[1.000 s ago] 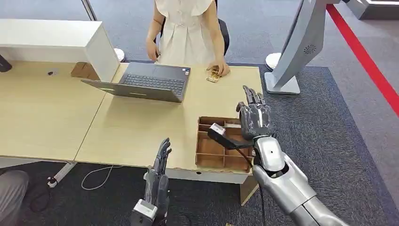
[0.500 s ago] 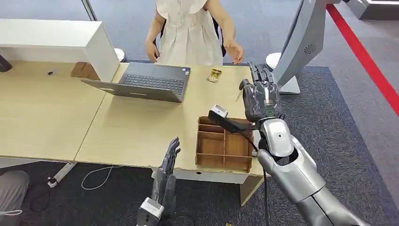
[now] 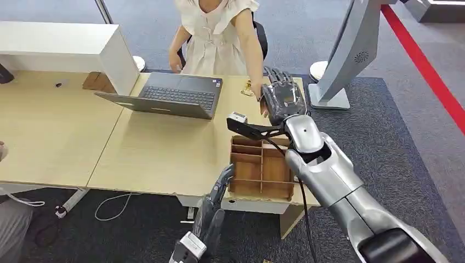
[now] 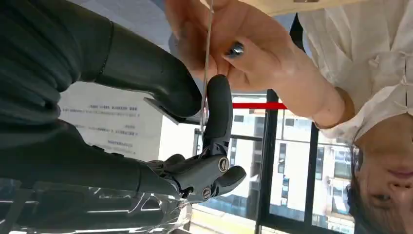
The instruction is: Pass the card to the sensor for recognition and then transmit it.
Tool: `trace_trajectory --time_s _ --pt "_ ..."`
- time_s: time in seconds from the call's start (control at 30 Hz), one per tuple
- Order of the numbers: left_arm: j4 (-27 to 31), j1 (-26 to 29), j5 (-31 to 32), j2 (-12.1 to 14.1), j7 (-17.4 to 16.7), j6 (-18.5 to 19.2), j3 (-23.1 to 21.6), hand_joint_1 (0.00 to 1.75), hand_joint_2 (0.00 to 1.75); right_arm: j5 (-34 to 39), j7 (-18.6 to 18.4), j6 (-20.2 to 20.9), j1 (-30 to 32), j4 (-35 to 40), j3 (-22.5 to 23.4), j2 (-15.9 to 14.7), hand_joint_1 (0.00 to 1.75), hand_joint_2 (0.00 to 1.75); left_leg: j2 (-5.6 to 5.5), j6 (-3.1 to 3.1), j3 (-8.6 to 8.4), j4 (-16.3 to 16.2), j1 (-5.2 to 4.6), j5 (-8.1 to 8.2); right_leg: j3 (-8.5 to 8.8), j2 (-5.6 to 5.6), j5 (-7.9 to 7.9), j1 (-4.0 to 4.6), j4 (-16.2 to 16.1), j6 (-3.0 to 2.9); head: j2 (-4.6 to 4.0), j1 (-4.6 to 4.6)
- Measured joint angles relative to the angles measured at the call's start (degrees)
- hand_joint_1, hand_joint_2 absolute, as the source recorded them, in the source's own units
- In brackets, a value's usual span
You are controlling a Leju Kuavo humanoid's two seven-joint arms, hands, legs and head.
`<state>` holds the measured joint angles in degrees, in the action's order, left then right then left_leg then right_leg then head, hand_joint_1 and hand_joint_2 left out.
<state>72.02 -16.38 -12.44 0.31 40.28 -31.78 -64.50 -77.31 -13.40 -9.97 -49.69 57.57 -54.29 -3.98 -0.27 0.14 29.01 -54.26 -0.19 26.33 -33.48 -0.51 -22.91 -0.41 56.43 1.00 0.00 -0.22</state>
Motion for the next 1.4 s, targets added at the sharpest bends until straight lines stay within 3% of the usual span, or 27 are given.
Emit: trace_trajectory --time_s 0.23,0.57,0.6,0.63,0.93,1.17,1.27,1.4 --pt "-1.9 -1.2 -0.3 -0.7 0.0 2.1 -1.7 0.00 0.00 0.0 -0.3 2.7 -3.5 -7.3 -1.5 1.9 1.75 1.75 0.00 0.00 0.00 0.0 0.00 0.00 0.00 0.00 0.00 -0.01 0.0 0.00 0.00 0.00" --pt "-3.8 -2.7 -1.6 -1.5 0.0 2.3 -3.5 0.00 0.00 -0.4 -2.2 3.4 -5.0 -12.5 -2.6 2.5 1.75 1.75 -0.01 0.01 -0.01 0.0 -0.01 0.01 -0.02 0.00 -0.01 0.00 0.0 0.01 0.00 0.00" --pt "-4.0 -2.8 -1.7 -1.6 0.0 2.2 -3.6 0.00 0.00 -0.4 -2.3 3.4 -5.0 -12.7 -2.6 2.5 0.42 1.75 0.00 0.01 0.00 0.0 -0.01 0.01 -0.02 0.00 -0.01 0.00 0.0 0.01 0.02 0.00" --pt "-4.1 -2.9 -1.8 -1.7 0.0 2.2 -3.8 0.00 0.00 -0.5 -2.4 3.4 -5.0 -13.0 -2.7 2.5 0.00 1.75 0.00 0.01 0.00 0.0 -0.01 0.02 -0.03 0.00 -0.01 0.00 0.0 0.01 0.00 0.00" --pt "-4.8 -3.7 -2.5 -1.7 -0.2 1.3 -5.5 0.00 0.00 -1.1 -4.9 1.1 -4.8 -13.6 -2.5 1.7 0.00 1.75 0.01 0.01 -0.02 0.0 -0.01 0.01 -0.03 0.00 0.00 -0.01 0.0 0.01 0.00 0.00" --pt "-4.9 -3.9 -2.3 -1.7 -1.1 -1.7 -5.9 0.00 0.00 3.5 -6.0 -9.6 -2.3 -5.6 1.2 -0.2 0.00 1.75 0.01 0.01 -0.06 0.0 -0.01 0.01 -0.03 0.00 0.01 0.00 0.0 0.00 0.02 0.00" --pt "-4.8 -3.8 -1.6 -1.7 -1.2 -3.9 -5.6 0.00 0.00 12.3 -4.3 -18.0 1.4 1.2 4.3 -1.6 0.00 1.75 0.00 0.01 -0.05 0.0 -0.01 0.02 -0.02 0.00 -0.01 0.01 0.0 0.01 0.00 0.02" --pt "-3.7 -3.0 0.5 -1.2 -2.8 -6.7 -4.3 0.00 0.00 35.4 3.8 -26.8 8.6 10.6 8.4 -3.2 0.00 1.75 -0.02 0.04 -0.02 0.0 0.00 0.05 -0.02 0.00 -0.02 0.00 0.0 0.02 0.02 0.02"
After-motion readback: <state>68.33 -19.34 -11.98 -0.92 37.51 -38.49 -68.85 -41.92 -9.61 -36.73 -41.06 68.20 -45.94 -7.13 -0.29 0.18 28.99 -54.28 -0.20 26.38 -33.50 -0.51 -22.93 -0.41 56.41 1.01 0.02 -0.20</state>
